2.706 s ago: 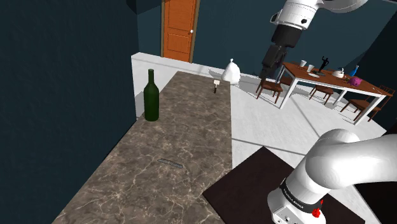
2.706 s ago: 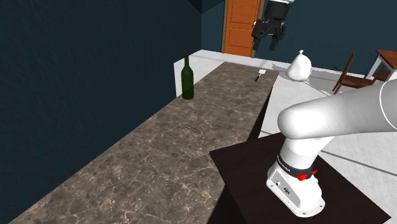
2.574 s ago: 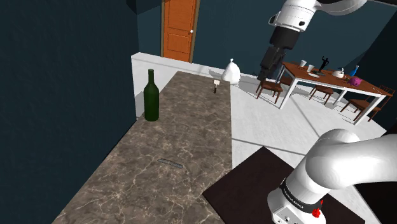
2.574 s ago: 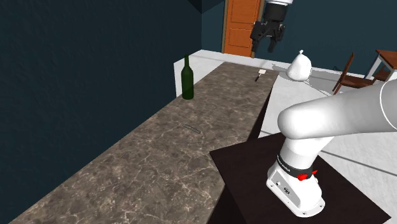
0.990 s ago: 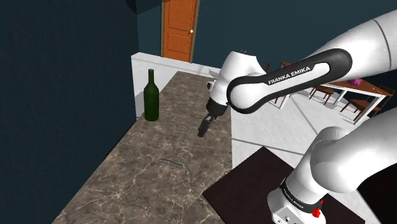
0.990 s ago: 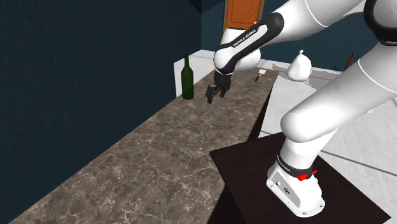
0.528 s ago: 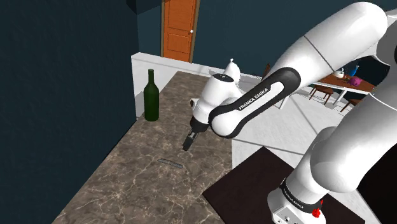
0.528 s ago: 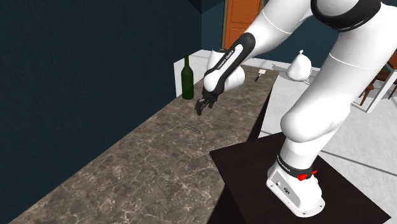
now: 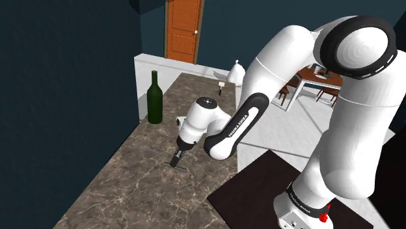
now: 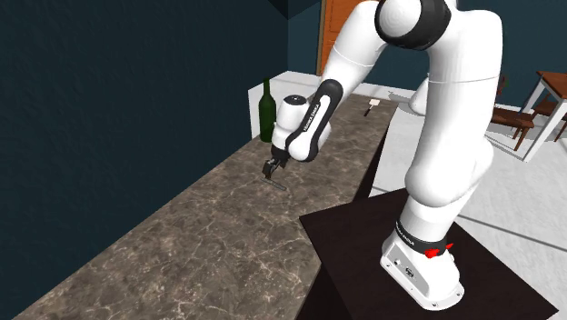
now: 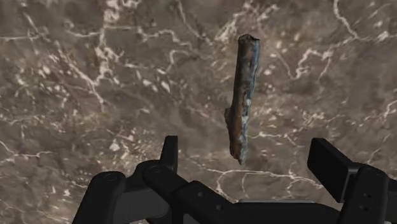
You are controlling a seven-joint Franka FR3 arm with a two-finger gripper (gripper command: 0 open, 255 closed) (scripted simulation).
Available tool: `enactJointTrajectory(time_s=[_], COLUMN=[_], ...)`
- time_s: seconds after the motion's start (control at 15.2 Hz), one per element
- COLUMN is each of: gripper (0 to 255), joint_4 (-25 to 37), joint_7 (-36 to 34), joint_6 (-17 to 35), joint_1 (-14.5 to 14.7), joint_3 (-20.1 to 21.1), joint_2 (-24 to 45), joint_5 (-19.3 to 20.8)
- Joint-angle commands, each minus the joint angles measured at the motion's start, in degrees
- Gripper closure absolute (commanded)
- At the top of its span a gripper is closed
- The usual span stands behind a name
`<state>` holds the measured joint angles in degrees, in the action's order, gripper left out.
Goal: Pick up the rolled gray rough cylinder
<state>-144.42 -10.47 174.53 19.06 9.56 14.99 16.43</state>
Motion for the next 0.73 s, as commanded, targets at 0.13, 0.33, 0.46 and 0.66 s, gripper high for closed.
enactJointTrajectory(time_s=[0.13,0.33,0.46,0.66], gripper=[0,0,0,255], joint_4=[2.3,3.0,3.7,3.7], joint_7=[-3.2,-4.2,-4.8,-4.7], joint_6=[3.5,5.6,7.4,7.4], joint_1=[5.3,7.5,9.2,9.2], joint_3=[-5.4,-7.8,-9.6,-9.6], joint_2=[5.2,7.8,10.2,10.2], joint_5=[4.0,4.8,5.2,5.1])
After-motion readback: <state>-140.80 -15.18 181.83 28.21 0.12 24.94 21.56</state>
